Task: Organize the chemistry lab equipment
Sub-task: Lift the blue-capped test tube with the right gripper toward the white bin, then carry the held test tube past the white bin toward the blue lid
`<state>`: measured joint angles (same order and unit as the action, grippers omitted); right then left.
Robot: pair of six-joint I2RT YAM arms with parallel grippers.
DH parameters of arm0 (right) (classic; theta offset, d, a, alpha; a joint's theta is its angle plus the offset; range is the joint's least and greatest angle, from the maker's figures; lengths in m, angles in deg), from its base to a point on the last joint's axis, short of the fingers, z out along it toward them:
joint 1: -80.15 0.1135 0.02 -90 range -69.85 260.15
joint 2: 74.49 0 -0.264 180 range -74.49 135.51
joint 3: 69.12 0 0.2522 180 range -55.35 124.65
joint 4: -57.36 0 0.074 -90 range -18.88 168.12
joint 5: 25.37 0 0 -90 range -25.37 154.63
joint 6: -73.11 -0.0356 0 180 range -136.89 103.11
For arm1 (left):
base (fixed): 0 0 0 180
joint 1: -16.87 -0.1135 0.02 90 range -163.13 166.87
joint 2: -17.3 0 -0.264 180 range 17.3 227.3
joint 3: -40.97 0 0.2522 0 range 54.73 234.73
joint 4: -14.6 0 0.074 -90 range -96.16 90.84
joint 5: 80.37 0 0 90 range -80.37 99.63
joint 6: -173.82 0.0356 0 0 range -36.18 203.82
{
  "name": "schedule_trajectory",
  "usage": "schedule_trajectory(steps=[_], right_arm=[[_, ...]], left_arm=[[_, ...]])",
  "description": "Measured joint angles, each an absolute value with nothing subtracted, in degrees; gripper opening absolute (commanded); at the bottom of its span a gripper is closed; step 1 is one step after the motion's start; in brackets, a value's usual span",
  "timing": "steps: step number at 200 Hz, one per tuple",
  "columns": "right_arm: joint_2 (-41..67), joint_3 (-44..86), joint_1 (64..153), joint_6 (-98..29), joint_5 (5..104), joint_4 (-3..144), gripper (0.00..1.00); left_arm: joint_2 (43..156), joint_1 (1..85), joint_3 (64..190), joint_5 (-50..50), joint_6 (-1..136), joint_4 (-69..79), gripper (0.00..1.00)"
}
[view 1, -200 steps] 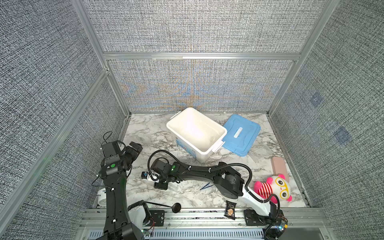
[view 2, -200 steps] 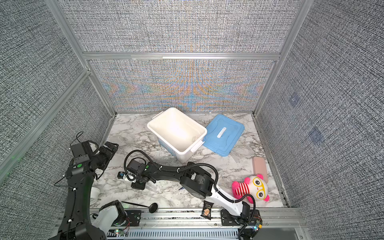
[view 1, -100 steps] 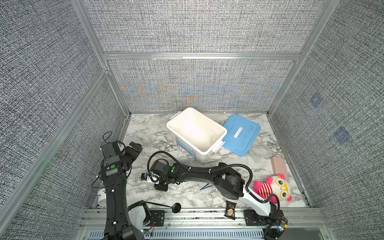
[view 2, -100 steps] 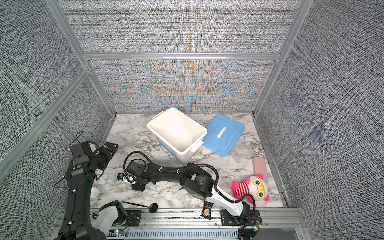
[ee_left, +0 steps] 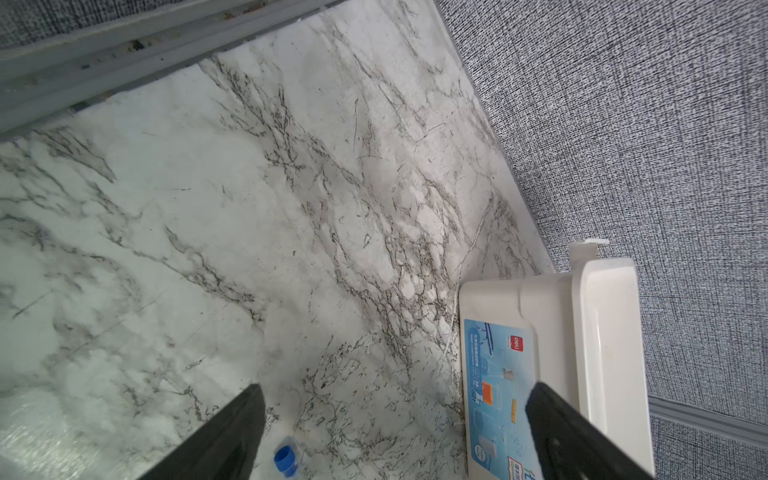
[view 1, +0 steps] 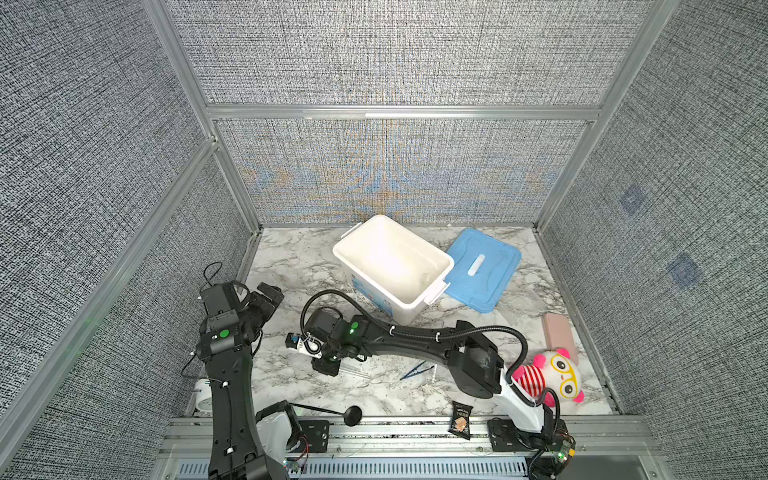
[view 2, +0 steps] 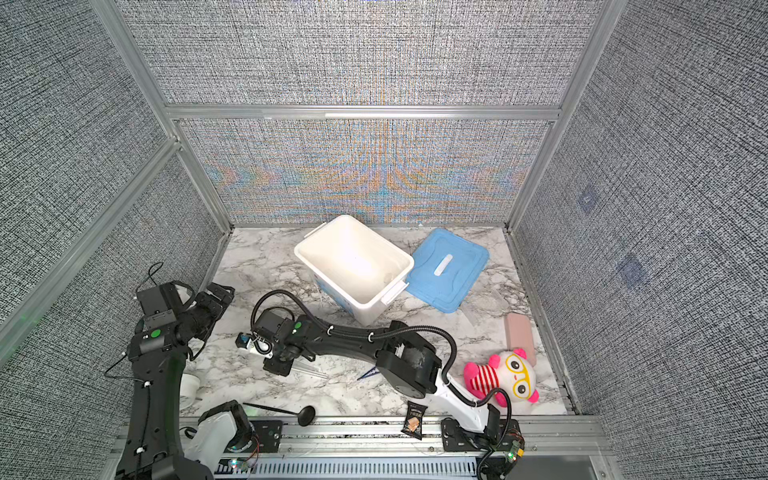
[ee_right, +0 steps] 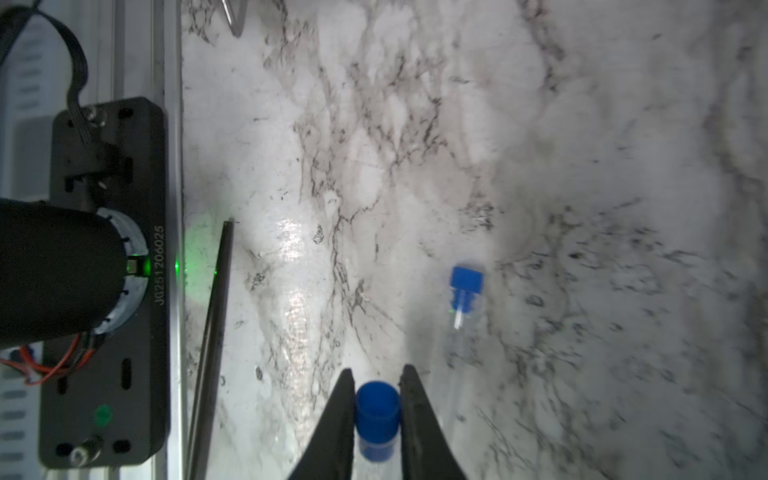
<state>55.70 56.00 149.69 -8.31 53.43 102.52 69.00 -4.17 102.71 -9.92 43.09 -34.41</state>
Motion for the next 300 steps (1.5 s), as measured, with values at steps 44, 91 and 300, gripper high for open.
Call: schedule_trajectory(steps=[44,91,300], right_arm=[[47.37,51.82,146.48,-10.61,52.47,102.65,0.18],[39.35,47.76,143.83,-11.00,51.96,101.38,0.18],[29.84,40.13,136.32,-8.10,53.45,98.35,0.17]], left_arm=[[68.85,-4.17,102.65,-9.40,43.31,-34.43,0.99],[70.03,-4.17,100.29,-10.49,42.50,-33.07,0.99],[76.41,-4.17,97.99,-17.96,39.66,-27.63,0.99]])
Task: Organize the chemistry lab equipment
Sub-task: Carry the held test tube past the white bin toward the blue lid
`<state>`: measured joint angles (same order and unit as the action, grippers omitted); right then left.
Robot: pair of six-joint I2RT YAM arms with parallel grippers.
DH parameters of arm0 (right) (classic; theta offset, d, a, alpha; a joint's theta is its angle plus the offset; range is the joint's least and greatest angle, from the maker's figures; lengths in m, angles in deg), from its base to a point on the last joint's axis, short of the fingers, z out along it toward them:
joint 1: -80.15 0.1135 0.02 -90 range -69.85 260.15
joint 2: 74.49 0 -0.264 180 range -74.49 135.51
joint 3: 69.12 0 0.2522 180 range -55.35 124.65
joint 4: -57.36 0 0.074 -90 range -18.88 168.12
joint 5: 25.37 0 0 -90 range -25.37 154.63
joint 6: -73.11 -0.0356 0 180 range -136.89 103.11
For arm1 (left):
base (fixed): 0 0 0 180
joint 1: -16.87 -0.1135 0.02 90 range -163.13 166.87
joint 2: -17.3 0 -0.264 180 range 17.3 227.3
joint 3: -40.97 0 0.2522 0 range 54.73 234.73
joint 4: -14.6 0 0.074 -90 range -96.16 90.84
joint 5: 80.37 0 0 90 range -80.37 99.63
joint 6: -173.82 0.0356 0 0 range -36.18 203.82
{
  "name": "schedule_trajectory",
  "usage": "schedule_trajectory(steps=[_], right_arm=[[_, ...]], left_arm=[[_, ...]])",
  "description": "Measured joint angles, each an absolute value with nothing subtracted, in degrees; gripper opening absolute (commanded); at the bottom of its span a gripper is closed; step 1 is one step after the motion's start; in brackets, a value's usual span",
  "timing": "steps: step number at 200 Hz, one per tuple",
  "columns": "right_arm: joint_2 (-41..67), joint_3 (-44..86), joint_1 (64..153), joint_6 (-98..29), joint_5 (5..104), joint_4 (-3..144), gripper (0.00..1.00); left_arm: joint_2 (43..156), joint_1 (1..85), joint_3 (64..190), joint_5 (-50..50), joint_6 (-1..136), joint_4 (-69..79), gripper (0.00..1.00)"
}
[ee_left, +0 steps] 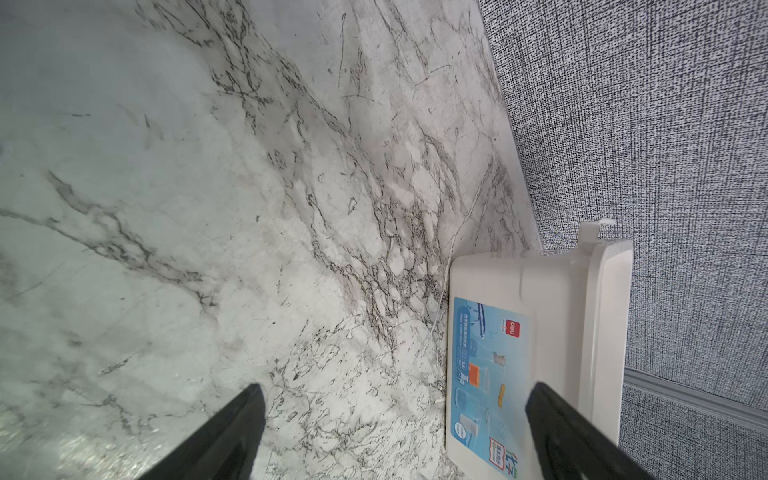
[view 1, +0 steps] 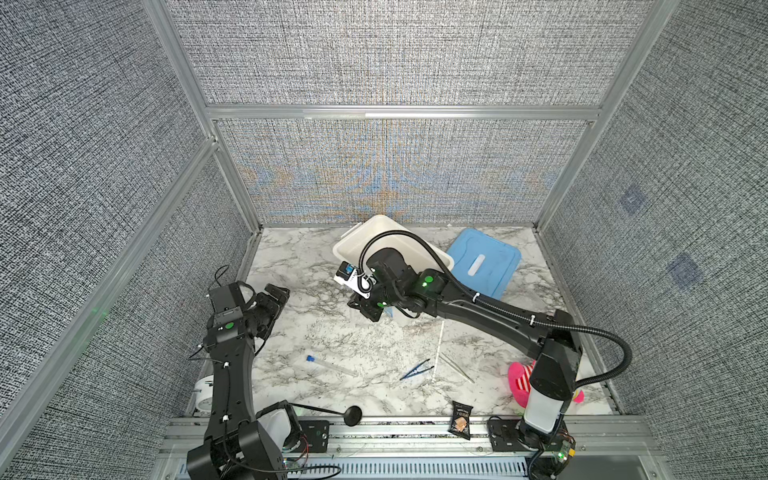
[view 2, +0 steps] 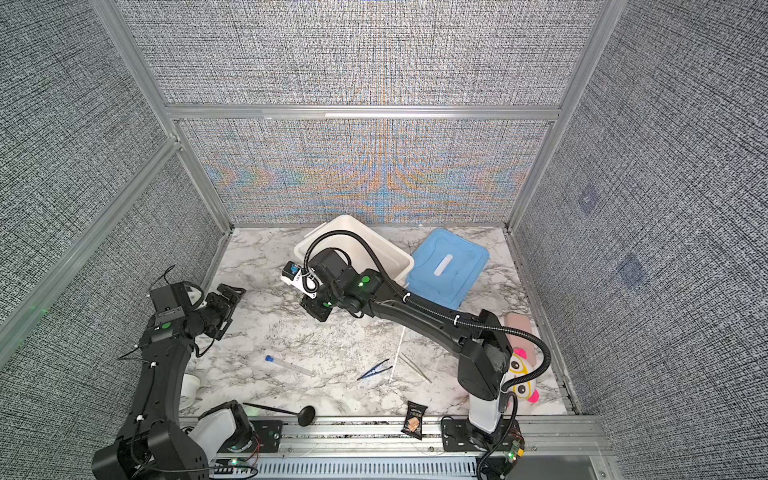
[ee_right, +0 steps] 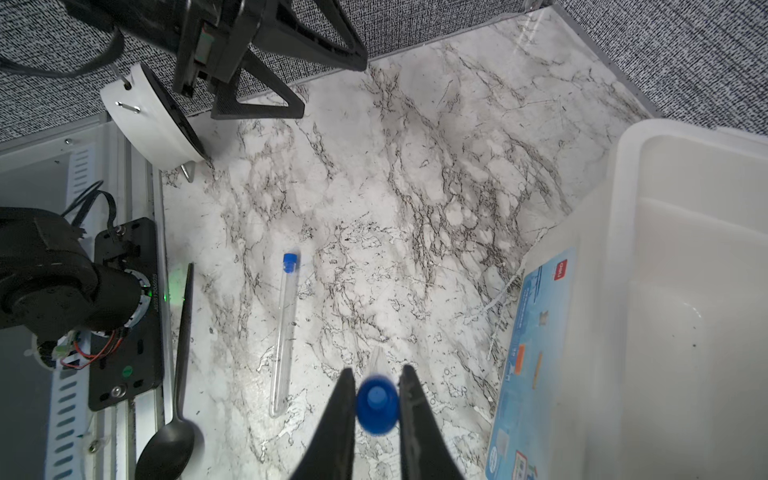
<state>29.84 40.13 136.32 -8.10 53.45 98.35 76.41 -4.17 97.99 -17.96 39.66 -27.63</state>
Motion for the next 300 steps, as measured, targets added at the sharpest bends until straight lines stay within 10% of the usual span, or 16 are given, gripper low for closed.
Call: schedule_trajectory(steps=[300], right_arm=[[12.73,22.47,133.87,-8.12,57.40,102.35,0.16]], left_arm=[[73.96,4.14,101.34,-19.91,42.70,-28.00,0.99]])
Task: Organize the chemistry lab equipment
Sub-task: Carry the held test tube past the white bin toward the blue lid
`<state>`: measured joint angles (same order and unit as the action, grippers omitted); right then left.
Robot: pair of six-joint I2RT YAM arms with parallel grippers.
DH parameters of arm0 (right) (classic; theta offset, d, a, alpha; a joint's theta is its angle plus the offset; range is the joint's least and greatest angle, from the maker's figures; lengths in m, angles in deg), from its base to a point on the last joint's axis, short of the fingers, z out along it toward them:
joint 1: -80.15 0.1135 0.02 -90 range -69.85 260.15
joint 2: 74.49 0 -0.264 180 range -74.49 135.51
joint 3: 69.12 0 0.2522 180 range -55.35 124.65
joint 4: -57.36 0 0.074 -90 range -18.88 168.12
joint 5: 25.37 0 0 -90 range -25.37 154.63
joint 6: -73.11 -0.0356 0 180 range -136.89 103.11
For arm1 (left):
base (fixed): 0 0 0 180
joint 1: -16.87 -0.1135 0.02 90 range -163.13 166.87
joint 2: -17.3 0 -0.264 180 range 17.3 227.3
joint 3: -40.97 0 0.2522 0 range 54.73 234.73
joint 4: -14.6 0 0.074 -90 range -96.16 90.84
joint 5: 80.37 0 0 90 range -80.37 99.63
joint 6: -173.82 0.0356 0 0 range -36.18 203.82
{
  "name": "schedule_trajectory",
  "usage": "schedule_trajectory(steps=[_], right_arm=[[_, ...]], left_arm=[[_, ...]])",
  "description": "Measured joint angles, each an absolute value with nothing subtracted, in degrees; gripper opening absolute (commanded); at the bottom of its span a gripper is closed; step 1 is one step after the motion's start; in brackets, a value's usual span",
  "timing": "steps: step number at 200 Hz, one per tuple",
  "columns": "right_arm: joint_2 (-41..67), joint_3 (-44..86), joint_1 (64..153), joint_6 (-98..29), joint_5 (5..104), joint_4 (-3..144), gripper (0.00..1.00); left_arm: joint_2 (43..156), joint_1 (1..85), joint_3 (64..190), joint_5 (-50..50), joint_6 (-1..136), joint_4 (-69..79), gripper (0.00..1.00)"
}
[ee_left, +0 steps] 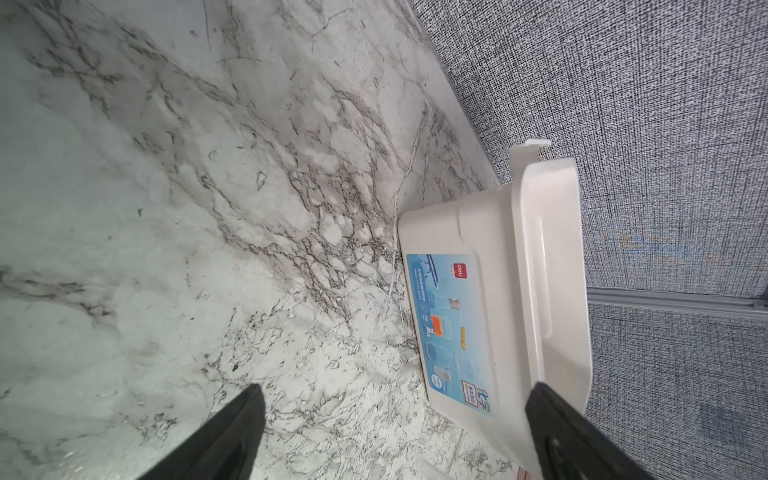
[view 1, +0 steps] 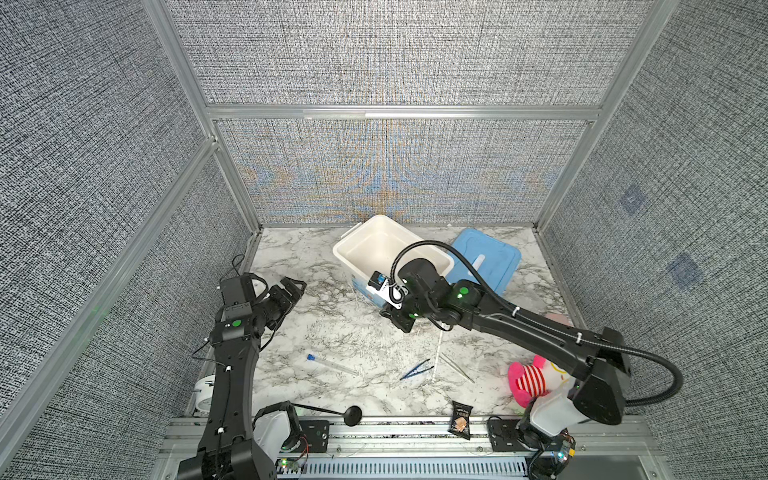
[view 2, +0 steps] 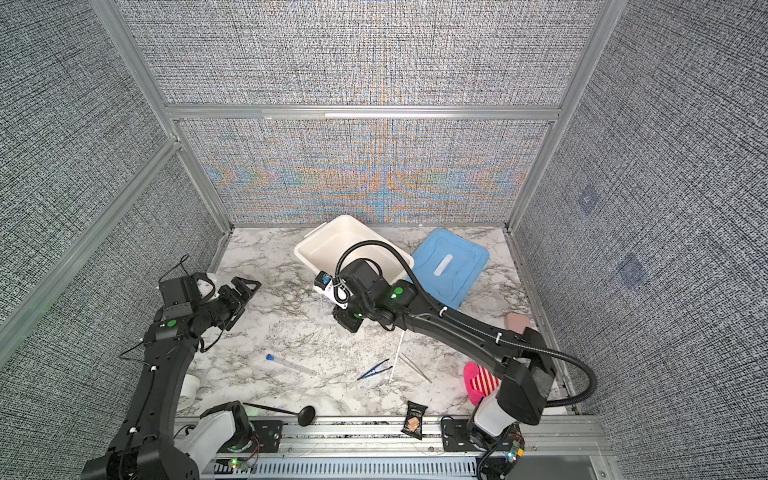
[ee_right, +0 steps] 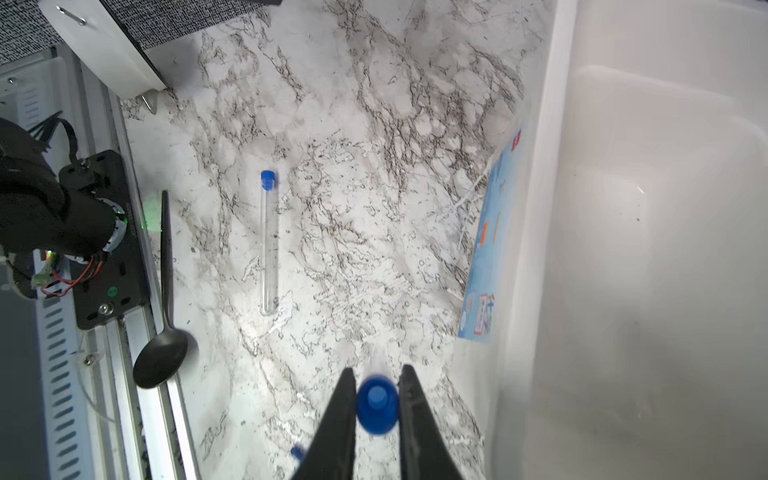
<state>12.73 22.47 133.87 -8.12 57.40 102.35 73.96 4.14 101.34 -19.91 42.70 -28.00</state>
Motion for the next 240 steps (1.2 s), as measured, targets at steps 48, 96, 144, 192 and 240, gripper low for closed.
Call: schedule_trajectory(steps=[48,96,144,192,240], right_arm=[[2.24,12.43,130.02,-10.52,59.46,105.19,0.16],[-5.92,5.96,125.34,-12.55,61.56,107.44,0.16],[-11.95,3.12,116.71,-13.63,62.61,109.10,0.16],[-12.91,3.30,105.72,-14.15,62.74,109.56,0.16],[-13.41,3.82,94.48,-13.82,62.83,107.88,0.16]], left_arm=[[74.68,7.24,103.59,-16.87,43.51,-28.09,0.99],[77.87,8.47,105.10,-15.27,43.25,-27.70,0.99],[80.41,8.93,107.04,-15.12,42.85,-27.48,0.99],[80.98,9.01,108.05,-15.19,43.03,-27.61,0.99],[80.87,9.01,108.94,-14.90,44.45,-29.36,0.99]])
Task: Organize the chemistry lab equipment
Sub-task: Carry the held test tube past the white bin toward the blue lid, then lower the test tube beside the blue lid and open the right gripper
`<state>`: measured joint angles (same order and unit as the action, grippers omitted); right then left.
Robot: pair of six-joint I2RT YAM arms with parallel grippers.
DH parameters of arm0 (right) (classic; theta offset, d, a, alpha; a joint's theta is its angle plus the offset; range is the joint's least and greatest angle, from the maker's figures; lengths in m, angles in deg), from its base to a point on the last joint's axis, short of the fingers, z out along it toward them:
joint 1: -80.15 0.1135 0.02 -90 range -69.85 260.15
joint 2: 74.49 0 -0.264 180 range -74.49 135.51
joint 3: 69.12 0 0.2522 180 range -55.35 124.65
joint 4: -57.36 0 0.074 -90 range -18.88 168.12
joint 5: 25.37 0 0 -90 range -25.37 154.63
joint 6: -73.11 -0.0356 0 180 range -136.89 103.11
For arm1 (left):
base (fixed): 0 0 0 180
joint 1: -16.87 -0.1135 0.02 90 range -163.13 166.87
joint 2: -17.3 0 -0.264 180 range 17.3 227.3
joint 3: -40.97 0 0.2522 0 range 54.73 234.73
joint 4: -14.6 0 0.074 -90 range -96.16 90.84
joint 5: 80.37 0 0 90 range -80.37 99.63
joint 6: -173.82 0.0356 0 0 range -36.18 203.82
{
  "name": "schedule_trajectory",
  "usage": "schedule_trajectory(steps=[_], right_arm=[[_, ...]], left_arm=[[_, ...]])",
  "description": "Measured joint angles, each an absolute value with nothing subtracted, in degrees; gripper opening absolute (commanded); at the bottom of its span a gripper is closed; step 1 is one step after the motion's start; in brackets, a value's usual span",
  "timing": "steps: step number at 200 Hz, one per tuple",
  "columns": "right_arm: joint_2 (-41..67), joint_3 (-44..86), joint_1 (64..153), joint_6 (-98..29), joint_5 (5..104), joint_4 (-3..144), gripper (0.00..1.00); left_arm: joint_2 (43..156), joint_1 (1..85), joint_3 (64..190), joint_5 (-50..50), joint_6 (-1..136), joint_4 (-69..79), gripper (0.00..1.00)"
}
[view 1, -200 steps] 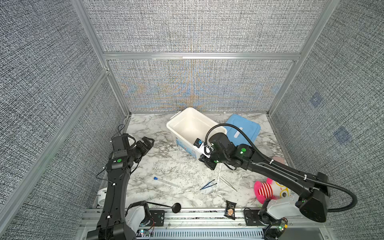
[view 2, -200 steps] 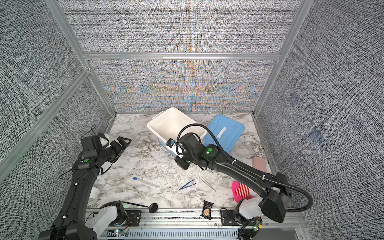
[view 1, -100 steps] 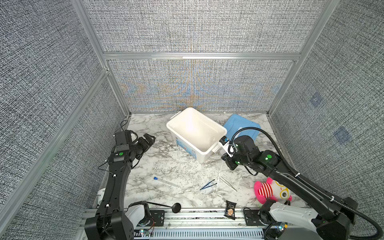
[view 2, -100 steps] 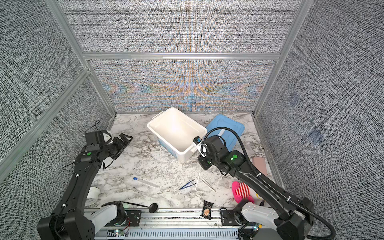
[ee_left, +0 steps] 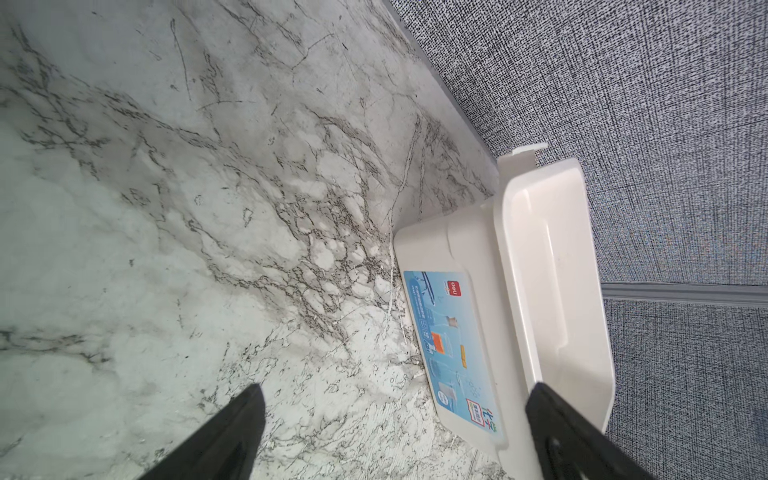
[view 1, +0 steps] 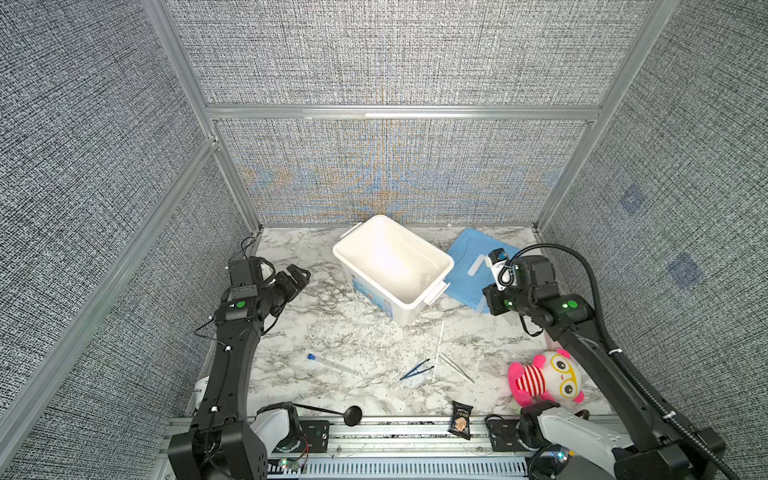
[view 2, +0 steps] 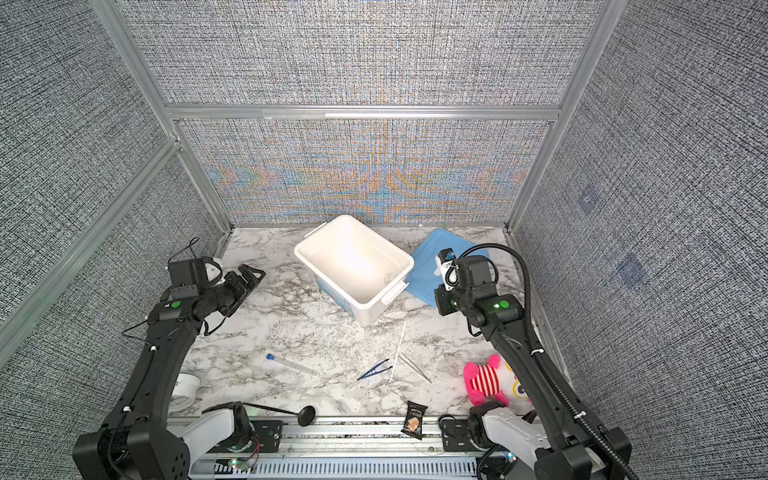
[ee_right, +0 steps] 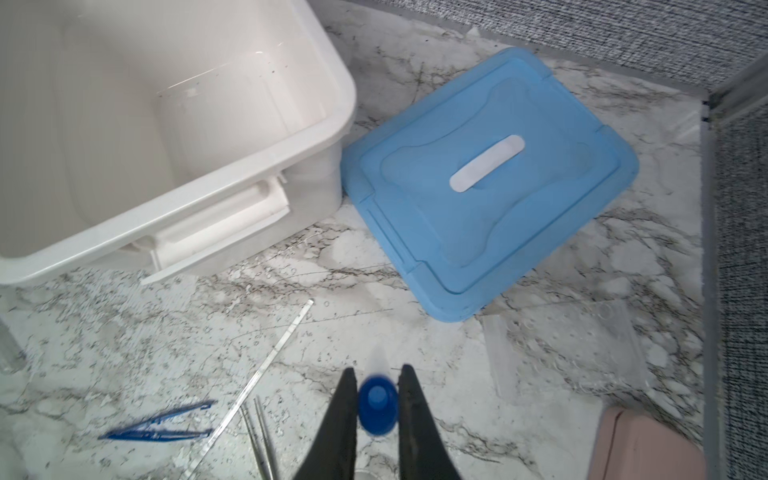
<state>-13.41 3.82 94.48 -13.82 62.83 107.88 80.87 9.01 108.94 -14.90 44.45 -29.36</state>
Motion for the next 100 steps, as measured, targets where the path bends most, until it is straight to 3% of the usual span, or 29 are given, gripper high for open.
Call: schedule_trajectory(steps=[100], right_arm=[[-11.29,4.98,78.22,-11.05,64.33,103.13,0.16]], left_arm=[[83.60,9.01,107.52,-17.57,44.75,-29.12,0.99]])
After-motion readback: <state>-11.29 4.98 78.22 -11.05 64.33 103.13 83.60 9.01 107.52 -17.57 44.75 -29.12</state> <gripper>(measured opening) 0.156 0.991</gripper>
